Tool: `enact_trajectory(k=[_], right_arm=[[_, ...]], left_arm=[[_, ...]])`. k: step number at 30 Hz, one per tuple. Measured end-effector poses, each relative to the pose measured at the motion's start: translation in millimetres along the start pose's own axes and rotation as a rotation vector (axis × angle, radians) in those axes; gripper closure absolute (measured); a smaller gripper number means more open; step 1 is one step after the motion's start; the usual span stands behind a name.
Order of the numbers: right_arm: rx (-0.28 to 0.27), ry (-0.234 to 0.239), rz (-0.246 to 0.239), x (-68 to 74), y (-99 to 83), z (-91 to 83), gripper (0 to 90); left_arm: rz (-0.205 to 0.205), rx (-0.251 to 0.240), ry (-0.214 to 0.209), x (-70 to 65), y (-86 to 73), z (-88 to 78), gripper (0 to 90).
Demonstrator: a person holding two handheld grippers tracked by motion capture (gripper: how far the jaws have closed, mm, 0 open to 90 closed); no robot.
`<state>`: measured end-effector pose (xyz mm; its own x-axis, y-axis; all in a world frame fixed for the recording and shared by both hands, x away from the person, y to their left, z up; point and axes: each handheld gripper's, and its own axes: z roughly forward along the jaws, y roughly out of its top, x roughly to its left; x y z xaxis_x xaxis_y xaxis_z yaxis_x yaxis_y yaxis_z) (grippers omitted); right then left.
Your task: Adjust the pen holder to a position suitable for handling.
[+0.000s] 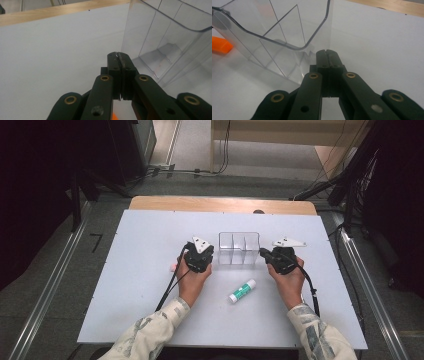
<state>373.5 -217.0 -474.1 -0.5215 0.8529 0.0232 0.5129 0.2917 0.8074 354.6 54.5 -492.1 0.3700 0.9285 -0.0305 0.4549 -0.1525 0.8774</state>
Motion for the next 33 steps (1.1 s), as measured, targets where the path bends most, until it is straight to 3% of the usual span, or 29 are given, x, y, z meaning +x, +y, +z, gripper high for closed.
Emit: enact_trajectory(k=[7,9,18,25,33], right_arm=[[0.006,0.005,-0.001,1.1,-0.8,1.7,87.8],[0.005,0.006,-0.002,1.0,-0.7,1.4,87.8],[0.009,0.003,0.006,-1.8,-3.5,-2.2,87.8],[0.018,-0.028,0.026,-14.9,-12.4,-18.7,87.8],[0.002,-0.076,0.087,-45.4,-19.7,-41.8,87.8]], left_arm=[[-0.005,0.011,-0.043,-4.5,3.6,7.3,90.0],[0.012,0.003,-0.039,-7.1,3.8,8.6,90.0],[-0.026,0.02,-0.076,-9.0,6.2,12.4,90.0],[-0.011,0.036,-0.113,-32.1,8.4,19.5,90.0],[0.034,0.058,-0.146,-69.2,15.2,28.9,90.0]])
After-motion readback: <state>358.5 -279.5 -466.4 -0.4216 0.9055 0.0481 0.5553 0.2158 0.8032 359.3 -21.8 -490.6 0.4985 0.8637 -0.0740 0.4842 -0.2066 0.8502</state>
